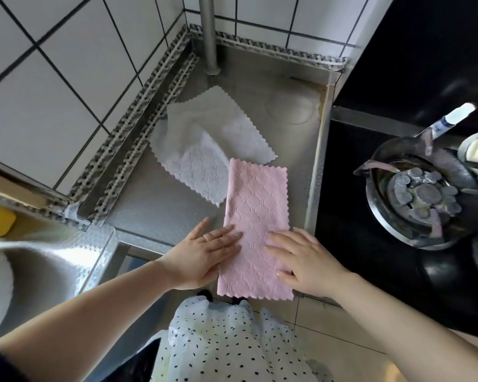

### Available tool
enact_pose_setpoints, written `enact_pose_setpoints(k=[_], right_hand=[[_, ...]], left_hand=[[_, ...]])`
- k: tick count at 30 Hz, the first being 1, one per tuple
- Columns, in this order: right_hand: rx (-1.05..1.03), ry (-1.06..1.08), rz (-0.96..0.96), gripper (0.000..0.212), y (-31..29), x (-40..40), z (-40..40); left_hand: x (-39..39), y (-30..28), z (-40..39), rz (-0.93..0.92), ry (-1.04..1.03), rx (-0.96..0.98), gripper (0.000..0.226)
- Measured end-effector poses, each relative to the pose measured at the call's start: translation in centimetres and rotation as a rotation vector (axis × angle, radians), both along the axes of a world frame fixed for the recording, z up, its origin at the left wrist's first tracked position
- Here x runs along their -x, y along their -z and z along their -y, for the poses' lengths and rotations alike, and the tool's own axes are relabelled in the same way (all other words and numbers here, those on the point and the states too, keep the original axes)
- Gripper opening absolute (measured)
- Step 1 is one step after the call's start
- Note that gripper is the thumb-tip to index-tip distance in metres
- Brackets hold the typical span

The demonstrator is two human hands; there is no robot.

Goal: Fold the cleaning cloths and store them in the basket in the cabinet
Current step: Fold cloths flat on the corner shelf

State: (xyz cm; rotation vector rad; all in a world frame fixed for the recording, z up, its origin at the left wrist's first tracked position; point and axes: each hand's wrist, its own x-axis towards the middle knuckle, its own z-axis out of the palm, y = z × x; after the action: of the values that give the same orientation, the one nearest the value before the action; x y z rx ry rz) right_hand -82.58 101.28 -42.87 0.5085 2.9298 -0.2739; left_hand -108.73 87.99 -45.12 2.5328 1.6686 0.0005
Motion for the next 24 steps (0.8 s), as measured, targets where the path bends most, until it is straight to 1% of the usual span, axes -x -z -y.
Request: enact_pose_setpoints(k=[2,4,7,9,10,11,13,15,16,18,20,21,22,23,24], right_hand=[[-0.010,-0.035,0.032,0.066,0.0,-0.5,0.5],[-0.017,-0.073,0.088,0.082,-0.1,-1.0,1.3],[-0.012,-0.122,0.157,0.101,0.4,-1.4,2.6],[-0.044,-0.106,0.161,0.109,0.8,-1.4,3.4],[-0.068,-0.090,0.150,0.108,0.9,-1.3,3.8],[-0.091,-0.071,0.114,0.105,1.0,-1.2,4.0],[-0.056,-0.021,0.030,0.094,1.3,-1.3,4.0],[0.047,0.041,-0.073,0.079,1.2,-1.4,3.6],[0.137,0.096,-0.128,0.069,0.9,-1.2,3.4],[0.321,0.279,-0.273,0.047,0.0,-0.6,3.2],[0.462,0.600,-0.411,0.016,-1.5,1.0,2.9],[0.557,0.763,-0.451,0.006,-2.1,1.9,2.5],[0.633,0.894,-0.495,0.016,-2.4,2.8,2.0],[0.684,0.977,-0.530,0.027,-2.6,3.7,1.4],[0.705,1.026,-0.559,0.034,-2.8,4.5,0.6]], left_hand=[[0.2,0.0,0.5,0.014,0.014,0.020,0.062],[0.3,0.0,1.2,0.013,0.036,0.014,0.066],[0.2,0.3,2.0,0.027,0.038,-0.030,0.063],[-0.1,0.5,2.1,0.087,0.001,-0.052,0.058],[-0.3,0.5,2.0,0.131,-0.020,-0.053,0.057],[-0.4,0.5,1.9,0.177,-0.040,-0.051,0.055],[-0.4,0.5,1.9,0.262,-0.075,-0.054,0.049],[-0.4,0.3,1.8,0.343,-0.130,-0.070,0.038],[-0.4,0.2,1.6,0.376,-0.170,-0.077,0.034],[-0.8,-0.3,0.9,0.424,-0.277,-0.080,0.031],[-1.4,-1.3,-0.4,0.519,-0.444,-0.077,0.036],[-1.8,-2.0,-1.1,0.609,-0.556,-0.057,0.040],[-2.2,-2.7,-1.9,0.709,-0.674,-0.023,0.041],[-2.4,-3.3,-2.7,0.804,-0.782,0.013,0.037],[-2.7,-3.6,-3.6,0.882,-0.865,0.038,0.029]])
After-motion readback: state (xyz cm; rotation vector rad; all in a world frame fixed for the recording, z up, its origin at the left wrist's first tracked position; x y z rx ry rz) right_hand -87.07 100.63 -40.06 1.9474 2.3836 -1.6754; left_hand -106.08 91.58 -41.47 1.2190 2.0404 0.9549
